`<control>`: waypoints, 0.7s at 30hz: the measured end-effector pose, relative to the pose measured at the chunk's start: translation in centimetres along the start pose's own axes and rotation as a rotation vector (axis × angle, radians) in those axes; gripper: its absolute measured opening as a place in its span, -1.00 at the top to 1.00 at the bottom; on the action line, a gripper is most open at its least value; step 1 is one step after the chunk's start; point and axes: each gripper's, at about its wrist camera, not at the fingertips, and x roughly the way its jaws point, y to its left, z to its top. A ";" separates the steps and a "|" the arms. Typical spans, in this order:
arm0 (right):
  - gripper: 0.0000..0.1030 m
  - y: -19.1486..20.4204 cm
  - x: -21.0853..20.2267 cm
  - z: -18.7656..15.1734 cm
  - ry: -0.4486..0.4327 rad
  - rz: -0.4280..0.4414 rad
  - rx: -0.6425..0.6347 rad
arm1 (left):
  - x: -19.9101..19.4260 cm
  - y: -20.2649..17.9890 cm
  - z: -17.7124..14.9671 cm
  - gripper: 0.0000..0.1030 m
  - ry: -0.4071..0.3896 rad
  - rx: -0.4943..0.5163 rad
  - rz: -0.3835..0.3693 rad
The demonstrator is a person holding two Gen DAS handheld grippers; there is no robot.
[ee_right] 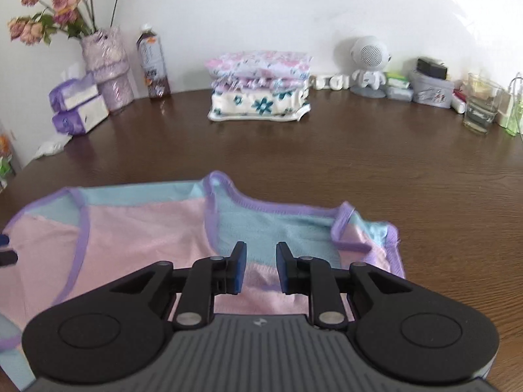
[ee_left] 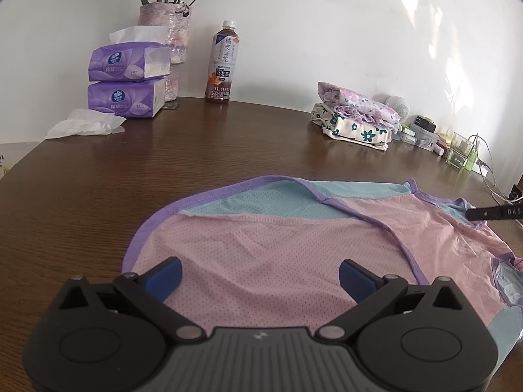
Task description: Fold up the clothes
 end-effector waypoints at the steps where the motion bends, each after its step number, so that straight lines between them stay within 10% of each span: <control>1: 0.61 0.2 0.2 -0.2 0.008 0.006 -0.017 | 0.0 0.0 0.0 -0.99 0.000 0.000 0.000; 21: 0.46 3.5 1.6 -0.9 0.016 -0.210 -0.293 | 0.0 0.1 0.0 -0.99 -0.002 -0.005 -0.005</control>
